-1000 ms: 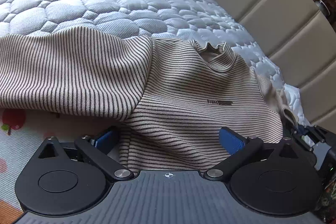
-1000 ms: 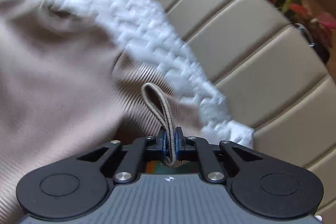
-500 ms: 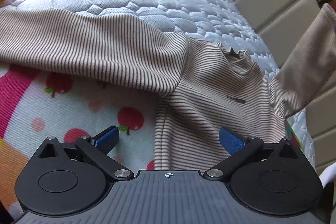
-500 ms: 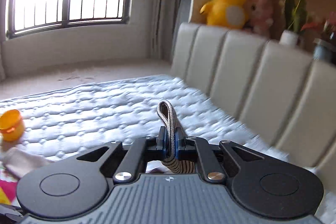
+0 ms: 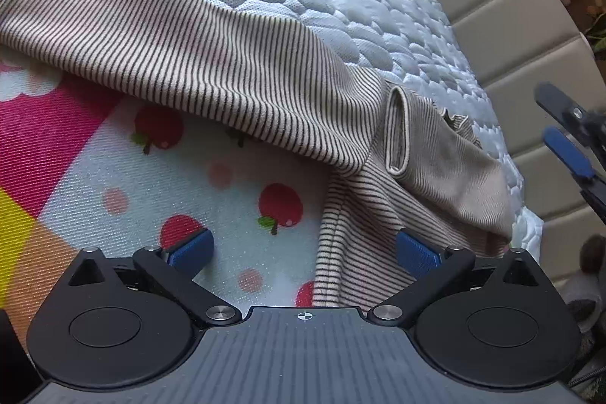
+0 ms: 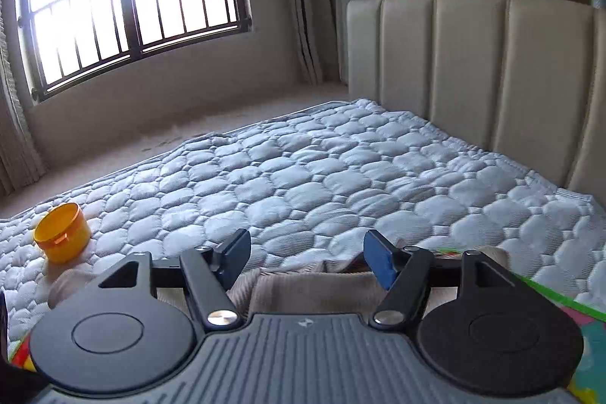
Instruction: Fold clothes
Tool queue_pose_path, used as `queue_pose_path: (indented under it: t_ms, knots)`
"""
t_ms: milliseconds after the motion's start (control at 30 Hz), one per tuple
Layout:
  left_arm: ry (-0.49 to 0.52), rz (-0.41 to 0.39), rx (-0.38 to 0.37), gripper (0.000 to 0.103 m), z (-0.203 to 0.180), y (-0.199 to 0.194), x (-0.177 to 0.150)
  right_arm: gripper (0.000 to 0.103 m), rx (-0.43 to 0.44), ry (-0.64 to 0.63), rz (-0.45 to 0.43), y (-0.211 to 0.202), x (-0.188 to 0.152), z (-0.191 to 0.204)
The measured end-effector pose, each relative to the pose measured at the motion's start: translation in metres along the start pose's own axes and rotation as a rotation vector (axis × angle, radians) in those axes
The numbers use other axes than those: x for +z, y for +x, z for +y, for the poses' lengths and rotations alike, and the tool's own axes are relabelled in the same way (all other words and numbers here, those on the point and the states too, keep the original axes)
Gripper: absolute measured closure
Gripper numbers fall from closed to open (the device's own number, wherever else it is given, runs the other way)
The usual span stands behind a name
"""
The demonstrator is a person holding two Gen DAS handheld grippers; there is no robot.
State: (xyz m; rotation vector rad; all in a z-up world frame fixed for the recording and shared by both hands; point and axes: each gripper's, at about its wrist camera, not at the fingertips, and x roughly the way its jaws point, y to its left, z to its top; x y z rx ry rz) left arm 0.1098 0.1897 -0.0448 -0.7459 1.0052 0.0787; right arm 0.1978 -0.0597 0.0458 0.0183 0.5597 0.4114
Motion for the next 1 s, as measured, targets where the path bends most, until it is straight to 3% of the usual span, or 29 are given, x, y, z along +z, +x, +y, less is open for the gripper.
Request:
queue_pose_path:
  t_ms: [100, 200, 300, 400, 433, 600, 700, 800, 867, 967, 1000]
  knots:
    - [0.022, -0.008, 0.017, 0.0, -0.004, 0.002, -0.001, 0.02, -0.044, 0.028, 0.032, -0.029, -0.023, -0.034]
    - [-0.001, -0.037, 0.009, 0.0, -0.004, 0.0, -0.001, 0.013, -0.02, 0.111, 0.114, -0.054, -0.072, -0.064]
    - [-0.025, -0.066, 0.001, 0.0, -0.003, -0.003, -0.001, 0.008, -0.025, 0.194, 0.209, -0.058, -0.119, -0.084]
    - [-0.083, -0.127, -0.024, 0.0, 0.003, -0.01, 0.001, 0.0, -0.025, 0.307, 0.222, -0.055, -0.161, -0.101]
    - [-0.125, -0.168, -0.025, 0.0, 0.009, -0.016, 0.004, 0.0, -0.024, 0.288, 0.192, -0.058, -0.167, -0.098]
    - [-0.383, -0.341, 0.056, 0.002, 0.052, -0.051, 0.026, 0.0, -0.096, 0.117, 0.26, -0.049, -0.164, -0.074]
    - [-0.481, -0.363, 0.087, 0.003, 0.077, -0.064, 0.043, 0.0, -0.116, 0.078, 0.283, -0.046, -0.163, -0.069]
    - [-0.484, -0.367, 0.155, 0.023, 0.091, -0.063, 0.059, 0.0, -0.108, 0.124, 0.282, -0.046, -0.16, -0.075]
    - [-0.472, -0.348, 0.209, 0.025, 0.096, -0.052, 0.066, 0.0, -0.112, 0.114, 0.281, -0.047, -0.16, -0.073]
    - [-0.404, -0.365, 0.311, 0.046, 0.088, -0.042, 0.069, 0.0, -0.126, 0.08, 0.283, -0.046, -0.161, -0.067]
    - [-0.351, -0.379, 0.345, 0.08, 0.081, -0.04, 0.07, 0.0, -0.129, 0.076, 0.284, -0.046, -0.161, -0.066]
